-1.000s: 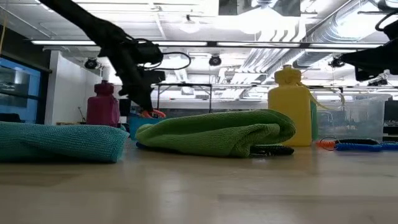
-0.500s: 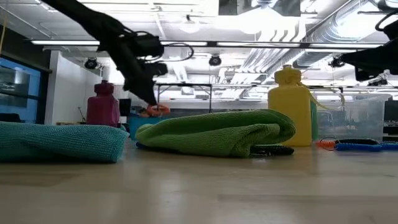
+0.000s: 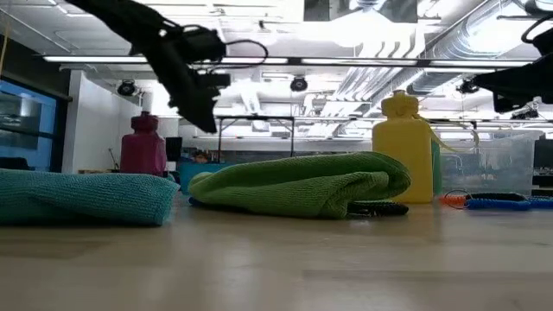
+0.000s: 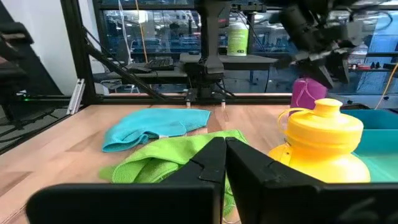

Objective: Pick & Place Sports Items
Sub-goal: Put the green towel into the green bin

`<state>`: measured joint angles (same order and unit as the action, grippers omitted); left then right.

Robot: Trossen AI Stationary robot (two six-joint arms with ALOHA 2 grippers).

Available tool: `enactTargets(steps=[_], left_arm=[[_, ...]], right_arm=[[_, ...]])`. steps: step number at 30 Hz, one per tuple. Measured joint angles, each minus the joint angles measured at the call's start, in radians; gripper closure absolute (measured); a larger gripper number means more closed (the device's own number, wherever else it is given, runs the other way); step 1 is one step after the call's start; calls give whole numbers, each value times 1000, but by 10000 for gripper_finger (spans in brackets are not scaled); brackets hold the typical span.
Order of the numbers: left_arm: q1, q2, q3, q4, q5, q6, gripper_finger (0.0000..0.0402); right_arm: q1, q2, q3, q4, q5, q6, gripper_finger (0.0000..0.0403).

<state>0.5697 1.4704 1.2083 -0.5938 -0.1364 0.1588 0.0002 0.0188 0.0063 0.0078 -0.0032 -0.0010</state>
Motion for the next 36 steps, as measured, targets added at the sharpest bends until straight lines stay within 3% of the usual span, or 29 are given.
enactTargets(steps=[13, 21, 36], left_arm=[[-176, -163, 0, 0, 4, -189, 195], [-309, -161, 0, 7, 5, -306, 195], [-499, -158, 0, 76, 2, -333, 195]], right_arm=[[0, 0, 0, 0, 0, 0, 403], [0, 0, 0, 0, 0, 0, 403], [0, 0, 0, 0, 0, 0, 403]])
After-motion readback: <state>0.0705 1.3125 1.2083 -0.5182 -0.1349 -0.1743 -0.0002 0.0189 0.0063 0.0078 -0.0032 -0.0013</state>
